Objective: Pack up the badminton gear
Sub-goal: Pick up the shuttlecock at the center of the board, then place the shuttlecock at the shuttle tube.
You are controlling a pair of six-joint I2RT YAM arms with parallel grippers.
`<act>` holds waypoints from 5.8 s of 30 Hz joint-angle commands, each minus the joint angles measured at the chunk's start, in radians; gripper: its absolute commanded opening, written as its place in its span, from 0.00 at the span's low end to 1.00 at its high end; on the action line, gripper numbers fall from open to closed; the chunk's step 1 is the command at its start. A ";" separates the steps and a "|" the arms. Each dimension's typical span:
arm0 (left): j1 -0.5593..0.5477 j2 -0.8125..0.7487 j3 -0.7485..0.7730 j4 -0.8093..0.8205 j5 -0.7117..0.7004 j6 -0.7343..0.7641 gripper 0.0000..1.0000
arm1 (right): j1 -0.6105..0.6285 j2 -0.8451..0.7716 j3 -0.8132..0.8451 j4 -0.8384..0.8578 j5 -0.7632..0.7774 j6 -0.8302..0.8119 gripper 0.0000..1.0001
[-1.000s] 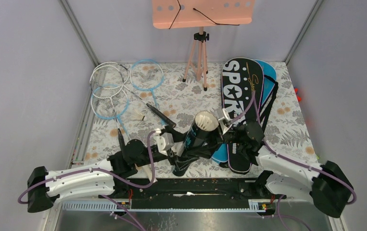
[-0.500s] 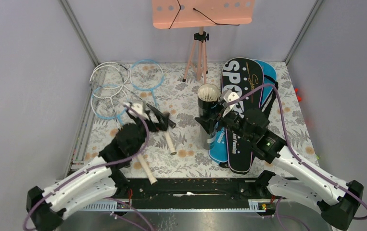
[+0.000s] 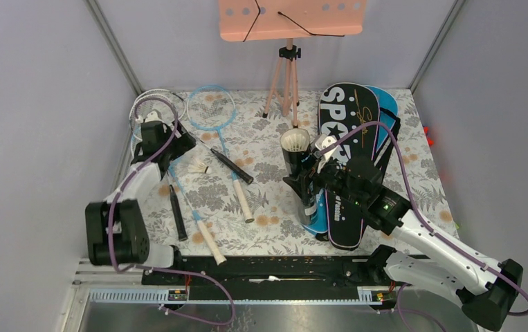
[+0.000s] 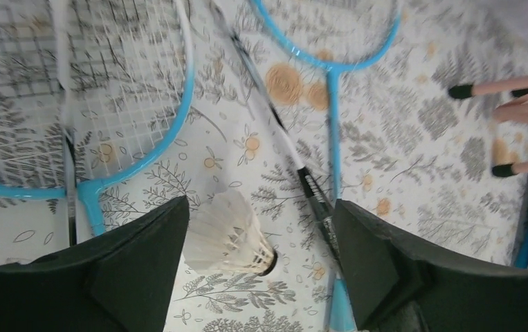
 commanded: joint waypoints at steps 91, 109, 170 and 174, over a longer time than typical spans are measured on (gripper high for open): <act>-0.919 -0.209 0.571 -0.265 0.329 0.602 0.00 | -0.004 0.004 -0.005 0.105 -0.059 -0.240 0.45; -0.924 -0.232 0.565 -0.257 0.485 0.429 0.36 | -0.004 -0.048 -0.121 0.313 -0.151 -0.166 0.42; -0.949 -0.228 0.730 -0.381 0.049 0.591 0.99 | -0.004 -0.108 -0.153 0.255 0.207 -0.041 0.39; -0.949 -0.374 0.627 -0.306 0.010 0.555 0.99 | -0.004 -0.161 -0.175 0.211 0.363 -0.021 0.39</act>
